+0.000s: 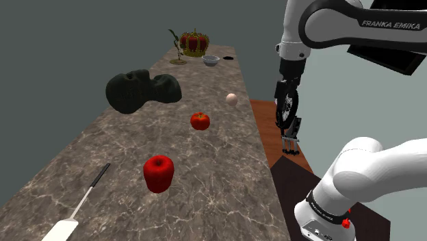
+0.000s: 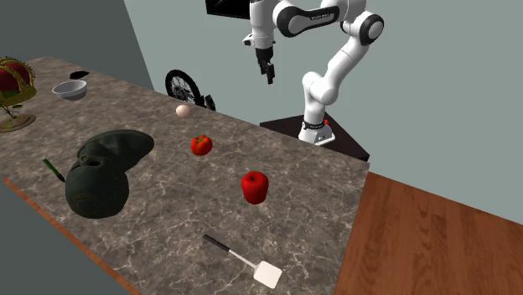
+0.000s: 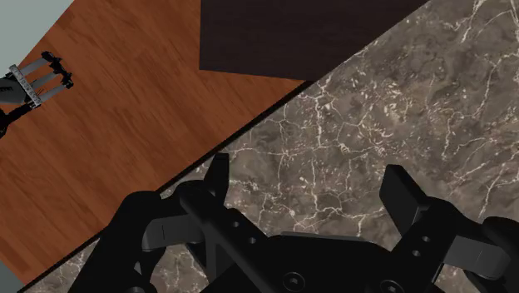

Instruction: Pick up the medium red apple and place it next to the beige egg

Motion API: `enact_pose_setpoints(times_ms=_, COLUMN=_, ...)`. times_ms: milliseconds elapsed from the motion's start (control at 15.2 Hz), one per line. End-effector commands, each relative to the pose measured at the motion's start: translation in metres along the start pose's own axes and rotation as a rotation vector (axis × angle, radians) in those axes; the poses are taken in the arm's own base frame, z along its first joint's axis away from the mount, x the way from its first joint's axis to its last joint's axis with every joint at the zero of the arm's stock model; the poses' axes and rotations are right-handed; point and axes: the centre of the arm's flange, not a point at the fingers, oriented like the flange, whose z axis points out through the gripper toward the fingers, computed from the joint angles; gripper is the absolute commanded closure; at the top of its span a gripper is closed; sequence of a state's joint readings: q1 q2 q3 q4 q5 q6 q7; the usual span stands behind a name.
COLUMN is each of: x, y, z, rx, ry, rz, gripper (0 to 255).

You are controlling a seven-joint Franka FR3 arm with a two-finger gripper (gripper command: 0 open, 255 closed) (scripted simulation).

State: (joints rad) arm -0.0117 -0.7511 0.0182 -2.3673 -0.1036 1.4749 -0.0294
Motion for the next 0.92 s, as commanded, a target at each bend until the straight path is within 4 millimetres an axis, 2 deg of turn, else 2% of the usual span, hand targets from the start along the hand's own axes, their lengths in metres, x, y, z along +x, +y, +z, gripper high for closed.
enact_pose_setpoints(times_ms=0, x=0.000, y=0.000, z=0.000, rx=0.000, ry=0.000, rz=0.000, gripper=0)
enact_pose_setpoints(times_ms=858, x=0.055, y=-0.148, z=0.028, rx=0.067, ry=0.031, rz=0.106, gripper=0)
